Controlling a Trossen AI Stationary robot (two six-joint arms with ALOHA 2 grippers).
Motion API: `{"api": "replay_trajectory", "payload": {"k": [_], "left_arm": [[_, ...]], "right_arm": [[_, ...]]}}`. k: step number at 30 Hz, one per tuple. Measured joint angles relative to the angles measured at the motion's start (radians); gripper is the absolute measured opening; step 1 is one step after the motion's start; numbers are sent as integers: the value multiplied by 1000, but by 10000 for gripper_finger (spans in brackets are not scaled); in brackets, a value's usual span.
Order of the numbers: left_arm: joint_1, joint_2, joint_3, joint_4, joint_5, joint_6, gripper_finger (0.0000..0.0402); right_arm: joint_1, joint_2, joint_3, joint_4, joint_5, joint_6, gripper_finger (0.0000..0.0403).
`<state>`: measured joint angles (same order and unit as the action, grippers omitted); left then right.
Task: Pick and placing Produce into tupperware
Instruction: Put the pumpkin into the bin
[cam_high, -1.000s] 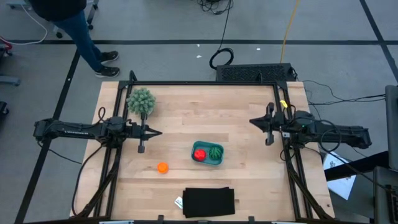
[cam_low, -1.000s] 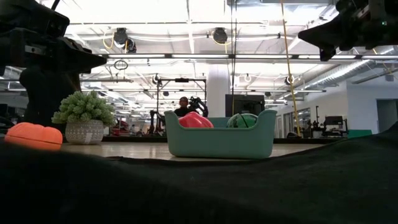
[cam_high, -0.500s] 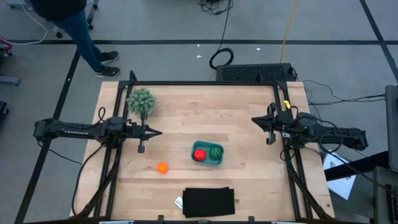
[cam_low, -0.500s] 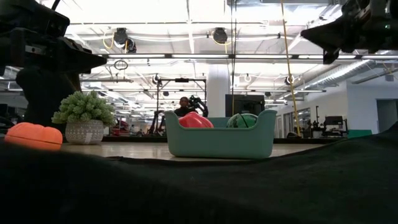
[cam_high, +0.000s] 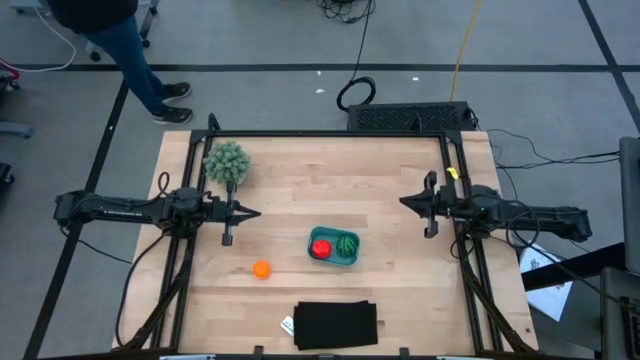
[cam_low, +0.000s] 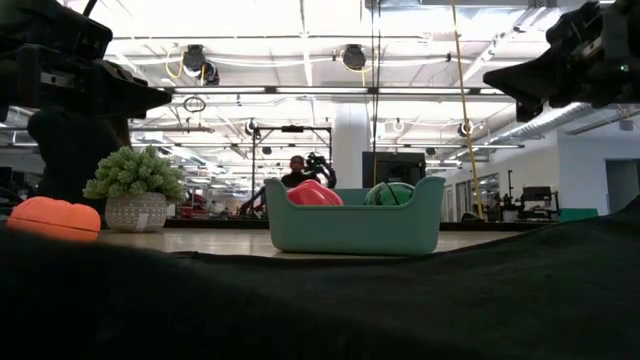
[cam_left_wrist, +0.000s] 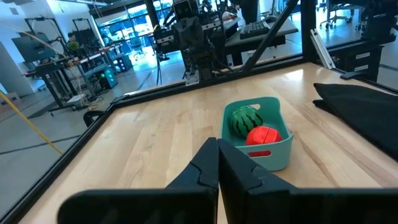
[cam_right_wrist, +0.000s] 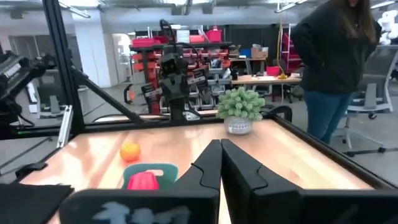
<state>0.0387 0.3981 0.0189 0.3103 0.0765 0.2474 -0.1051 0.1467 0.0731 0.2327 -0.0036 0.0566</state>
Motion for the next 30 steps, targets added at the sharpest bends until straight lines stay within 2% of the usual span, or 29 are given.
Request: {"api": "replay_trajectory", "payload": {"k": [6, 9, 16, 19, 22, 30], "left_arm": [[0, 0, 4, 5, 1, -55, 1], [-4, 2, 55, -26, 7, -104, 1], [-63, 73, 270, -304, -5, -76, 1], [-76, 119, 361, -399, -13, -133, 1], [-89, 184, 459, -497, -16, -207, 1], [-163, 417, 712, -766, -34, -289, 1]], "right_arm": [[0, 0, -17, 3, 0, -25, 0], [0, 0, -18, 3, 0, -25, 0], [0, 0, -20, -4, 0, -30, 0], [0, 0, -20, -6, 0, -27, 0], [0, 0, -21, -18, 0, -27, 0], [0, 0, -21, -54, 0, -16, 0]]}}
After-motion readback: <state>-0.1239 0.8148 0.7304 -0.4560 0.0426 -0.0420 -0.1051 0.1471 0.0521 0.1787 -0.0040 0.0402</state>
